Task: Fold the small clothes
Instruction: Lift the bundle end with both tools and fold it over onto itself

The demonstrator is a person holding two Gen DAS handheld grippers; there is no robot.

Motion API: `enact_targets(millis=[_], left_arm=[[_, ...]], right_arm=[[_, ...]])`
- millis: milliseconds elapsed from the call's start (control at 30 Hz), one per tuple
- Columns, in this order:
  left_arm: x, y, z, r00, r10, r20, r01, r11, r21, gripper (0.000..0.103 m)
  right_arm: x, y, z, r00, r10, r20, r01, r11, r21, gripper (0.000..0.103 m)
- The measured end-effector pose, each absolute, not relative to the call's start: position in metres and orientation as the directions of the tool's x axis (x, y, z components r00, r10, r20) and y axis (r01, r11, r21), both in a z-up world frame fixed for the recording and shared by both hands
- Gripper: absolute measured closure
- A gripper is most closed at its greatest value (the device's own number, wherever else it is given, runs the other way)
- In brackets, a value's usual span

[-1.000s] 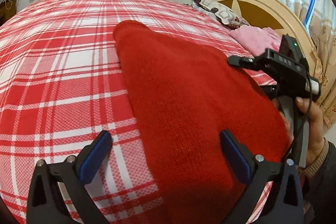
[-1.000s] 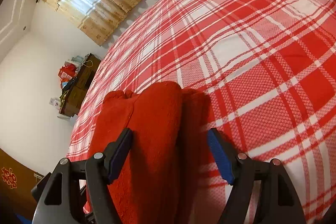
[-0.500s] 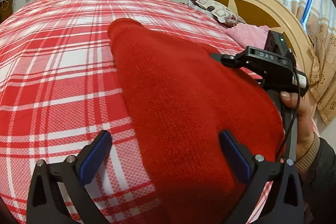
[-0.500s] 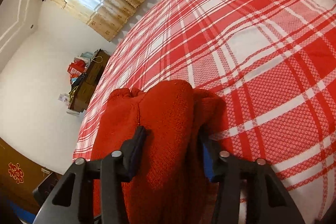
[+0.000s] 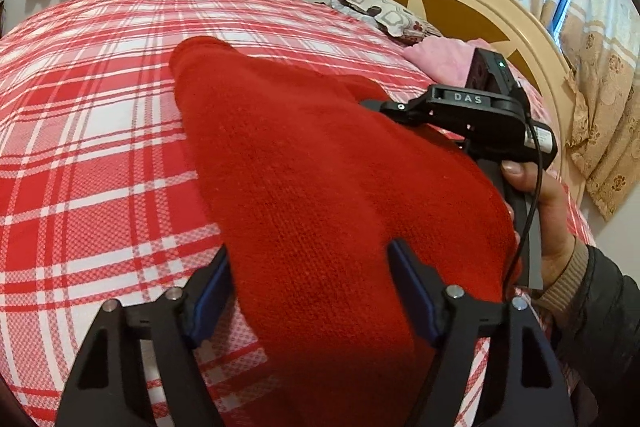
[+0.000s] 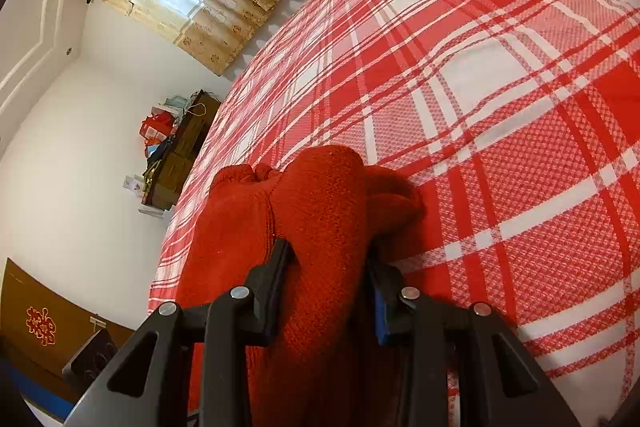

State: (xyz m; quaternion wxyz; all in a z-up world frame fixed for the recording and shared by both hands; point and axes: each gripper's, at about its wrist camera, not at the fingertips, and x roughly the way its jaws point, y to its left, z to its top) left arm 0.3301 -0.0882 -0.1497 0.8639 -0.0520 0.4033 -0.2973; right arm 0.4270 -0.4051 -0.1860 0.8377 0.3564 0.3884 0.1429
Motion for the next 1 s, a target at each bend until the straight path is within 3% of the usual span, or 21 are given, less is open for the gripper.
enact_targets(millis=[400,1000], left_arm=[[0.316,-0.095,-0.136,0.54,-0.507,-0.671,0.482,0.84,-0.247,0.055],[0.261,-0.062,-0.115,0.529,-0.435,-0.728,0.464,0.867,-0.181,0.06]], right_arm=[[0.409,-0.395,-0.17,0.694,0.501,-0.517,-0.041,0.744,0.667,0.075],[0.347,-0.328,-0.155,0.682,0.58,-0.446,-0.131,0.697,0.706,0.076]])
